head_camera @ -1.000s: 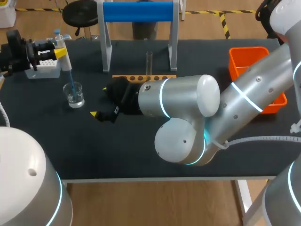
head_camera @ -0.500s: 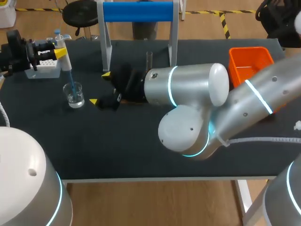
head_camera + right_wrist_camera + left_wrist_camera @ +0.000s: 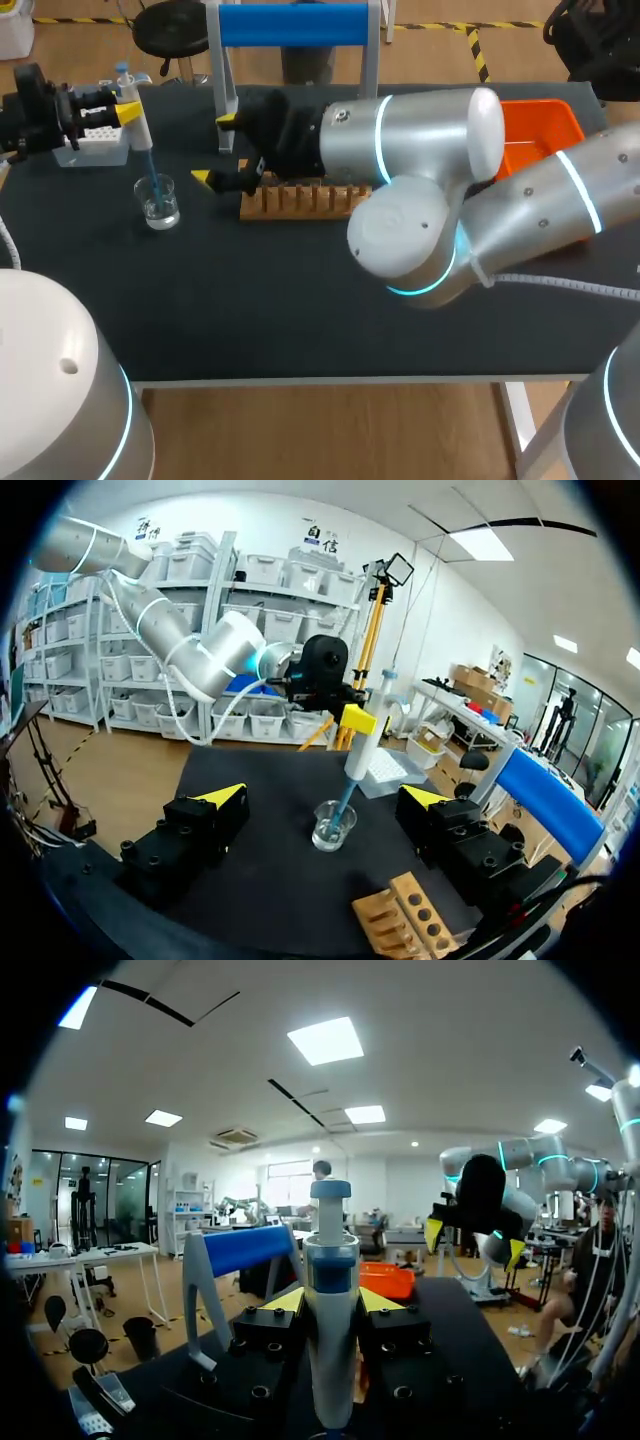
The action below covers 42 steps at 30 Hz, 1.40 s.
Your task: Invert the test tube, pick up the pipette, mount the tip to pipette, aspirate from beaker and dispense into the tube, eject the tip, return the pipette, and cap with the stopper.
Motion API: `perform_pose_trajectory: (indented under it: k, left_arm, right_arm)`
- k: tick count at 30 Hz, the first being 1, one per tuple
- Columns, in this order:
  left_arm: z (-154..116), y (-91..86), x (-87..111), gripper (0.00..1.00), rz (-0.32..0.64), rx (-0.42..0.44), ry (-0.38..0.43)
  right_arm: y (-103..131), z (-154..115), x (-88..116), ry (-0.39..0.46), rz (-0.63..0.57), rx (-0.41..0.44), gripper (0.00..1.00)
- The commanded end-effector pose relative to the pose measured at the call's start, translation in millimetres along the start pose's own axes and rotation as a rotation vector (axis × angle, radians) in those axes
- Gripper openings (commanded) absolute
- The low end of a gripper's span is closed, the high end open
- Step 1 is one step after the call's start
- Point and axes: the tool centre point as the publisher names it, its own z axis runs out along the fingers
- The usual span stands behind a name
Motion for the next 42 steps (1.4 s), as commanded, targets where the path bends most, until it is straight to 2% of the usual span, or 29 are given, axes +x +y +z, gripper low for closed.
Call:
perform_pose_trajectory:
  k: [1, 10, 13, 15, 17, 21, 24, 26, 27, 42]
  left_arm:
    - [-1.1, 0.6, -0.9, 0.00, 0.001, 0.003, 0.004]
    - [-1.1, 0.6, -0.9, 0.00, 0.001, 0.003, 0.004]
    - [-1.1, 0.6, -0.9, 0.00, 0.001, 0.003, 0.004]
    - [-1.1, 0.6, -0.9, 0.00, 0.001, 0.003, 0.004]
    - [-1.1, 0.6, -0.9, 0.00, 0.001, 0.003, 0.004]
    - [-1.1, 0.6, -0.9, 0.00, 0.001, 0.003, 0.004]
    - [-1.1, 0.6, -0.9, 0.00, 0.001, 0.003, 0.004]
    - [-1.1, 0.6, -0.9, 0.00, 0.001, 0.003, 0.004]
    - [-1.1, 0.6, -0.9, 0.00, 0.001, 0.003, 0.004]
    - [-1.1, 0.6, -0.9, 0.00, 0.001, 0.003, 0.004]
  right_arm:
    - [17.3, -7.5, -10.6, 0.212, -0.003, 0.033, 1.00]
    - [44.1, -6.0, -27.2, 0.235, 0.004, -0.018, 1.00]
    - [51.6, -3.9, -31.3, 0.240, 0.017, -0.032, 0.85]
    - [56.4, -1.5, -33.5, 0.240, 0.018, -0.042, 0.54]
    - [61.0, 1.7, -35.8, 0.242, 0.019, -0.050, 0.44]
    - [68.3, 9.0, -40.5, 0.243, 0.023, -0.066, 0.32]
    - [73.6, 14.6, -44.3, 0.241, 0.026, -0.080, 0.18]
    - [77.6, 18.3, -46.0, 0.241, 0.029, -0.090, 0.04]
    - [79.5, 20.3, -46.9, 0.242, 0.031, -0.096, 0.01]
    - [103.5, 51.2, -57.0, 0.186, 0.085, -0.215, 0.00]
